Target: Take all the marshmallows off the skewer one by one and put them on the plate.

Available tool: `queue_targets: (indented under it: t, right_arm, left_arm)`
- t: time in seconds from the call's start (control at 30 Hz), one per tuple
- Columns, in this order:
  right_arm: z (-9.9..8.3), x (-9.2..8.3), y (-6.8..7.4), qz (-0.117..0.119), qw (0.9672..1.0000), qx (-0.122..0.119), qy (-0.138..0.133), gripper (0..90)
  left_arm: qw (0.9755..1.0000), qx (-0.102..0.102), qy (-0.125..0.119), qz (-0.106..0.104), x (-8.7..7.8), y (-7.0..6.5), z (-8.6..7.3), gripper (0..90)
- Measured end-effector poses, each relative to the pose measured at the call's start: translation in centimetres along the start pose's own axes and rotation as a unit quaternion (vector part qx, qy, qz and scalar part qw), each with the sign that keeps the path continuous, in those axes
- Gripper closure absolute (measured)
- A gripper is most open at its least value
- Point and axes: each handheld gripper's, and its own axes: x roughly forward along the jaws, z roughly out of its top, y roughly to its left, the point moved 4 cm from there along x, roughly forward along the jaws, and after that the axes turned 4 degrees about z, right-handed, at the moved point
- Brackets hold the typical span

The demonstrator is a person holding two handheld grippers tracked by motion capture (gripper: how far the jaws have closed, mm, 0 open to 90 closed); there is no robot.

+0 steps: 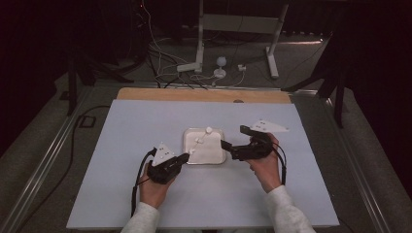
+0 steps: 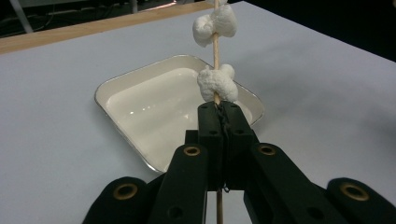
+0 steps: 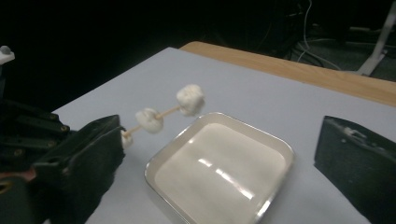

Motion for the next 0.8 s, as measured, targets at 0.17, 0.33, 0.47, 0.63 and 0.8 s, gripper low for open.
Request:
queue_targets:
  t: [0.17,0.33,0.47,0.63,0.8]
  right_arm:
    - [0.9,2.0,0.3,0.010,0.9990,0.043,0.012,21.3]
    - [0.9,3.5,0.1,0.018,0.9968,0.074,0.024,34.1]
    - [0.9,4.8,0.2,0.030,0.9951,0.087,0.036,48.9]
    - [0.9,5.3,0.6,0.035,0.9942,0.092,0.043,65.0]
    - [1.0,5.2,0.6,0.031,0.9948,0.091,0.034,70.2]
  left_arm:
    - [1.0000,0.001,-0.002,-0.006,0.0,-0.2,0.1,89.6]
    - [0.9999,0.003,-0.008,-0.011,-0.1,-0.4,0.2,89.5]
    - [0.9998,0.004,-0.010,-0.014,-0.2,-0.5,0.3,89.6]
    - [0.9998,0.006,-0.011,-0.014,-0.2,-0.5,0.3,89.6]
    - [0.9998,0.007,-0.011,-0.014,-0.2,-0.5,0.3,89.6]
